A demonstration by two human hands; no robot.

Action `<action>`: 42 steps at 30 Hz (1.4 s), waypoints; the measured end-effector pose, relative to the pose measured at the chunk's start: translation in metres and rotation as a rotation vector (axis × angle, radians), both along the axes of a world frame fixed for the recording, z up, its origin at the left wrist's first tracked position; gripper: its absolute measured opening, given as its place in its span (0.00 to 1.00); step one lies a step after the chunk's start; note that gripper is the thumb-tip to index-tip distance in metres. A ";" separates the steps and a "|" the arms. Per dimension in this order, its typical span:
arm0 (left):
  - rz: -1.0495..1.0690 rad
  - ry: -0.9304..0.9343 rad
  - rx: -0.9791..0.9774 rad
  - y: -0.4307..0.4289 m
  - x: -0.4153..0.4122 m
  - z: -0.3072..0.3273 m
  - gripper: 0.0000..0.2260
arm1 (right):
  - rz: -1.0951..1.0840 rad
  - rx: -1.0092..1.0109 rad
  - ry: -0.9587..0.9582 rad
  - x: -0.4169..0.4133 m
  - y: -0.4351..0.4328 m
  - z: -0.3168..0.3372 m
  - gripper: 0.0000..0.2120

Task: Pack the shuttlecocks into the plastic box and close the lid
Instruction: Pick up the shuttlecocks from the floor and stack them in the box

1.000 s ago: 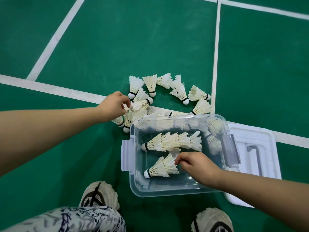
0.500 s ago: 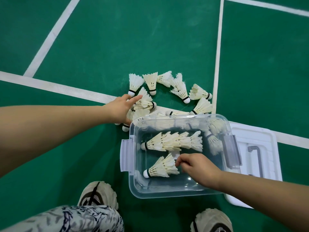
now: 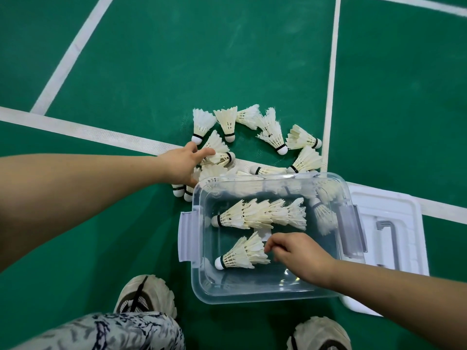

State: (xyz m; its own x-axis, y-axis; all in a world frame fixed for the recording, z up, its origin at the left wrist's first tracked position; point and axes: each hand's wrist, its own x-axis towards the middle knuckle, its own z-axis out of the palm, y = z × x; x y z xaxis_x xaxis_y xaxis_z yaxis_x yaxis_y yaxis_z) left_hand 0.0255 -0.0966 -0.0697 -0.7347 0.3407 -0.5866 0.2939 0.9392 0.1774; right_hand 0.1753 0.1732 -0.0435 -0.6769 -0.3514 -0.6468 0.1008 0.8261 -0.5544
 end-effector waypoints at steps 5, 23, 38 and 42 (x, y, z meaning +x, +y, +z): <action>0.020 -0.026 0.033 0.002 -0.001 0.003 0.34 | -0.011 0.000 -0.010 0.001 0.002 -0.001 0.12; 0.028 -0.048 0.121 0.008 0.003 -0.006 0.19 | 0.001 0.024 -0.026 0.000 0.002 -0.001 0.13; 0.138 0.045 0.207 -0.013 0.014 0.020 0.13 | -0.025 0.016 0.010 0.005 0.000 0.014 0.12; 0.200 0.093 0.272 -0.022 0.021 0.039 0.16 | -0.033 0.018 0.041 0.003 0.001 0.019 0.12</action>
State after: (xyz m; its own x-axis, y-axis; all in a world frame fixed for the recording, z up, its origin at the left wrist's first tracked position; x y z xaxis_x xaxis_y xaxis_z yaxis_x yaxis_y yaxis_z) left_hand 0.0467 -0.1184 -0.0308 -0.8485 0.3194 -0.4220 0.1357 0.9020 0.4098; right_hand 0.1784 0.1743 -0.0241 -0.7138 -0.3172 -0.6244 0.1057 0.8325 -0.5438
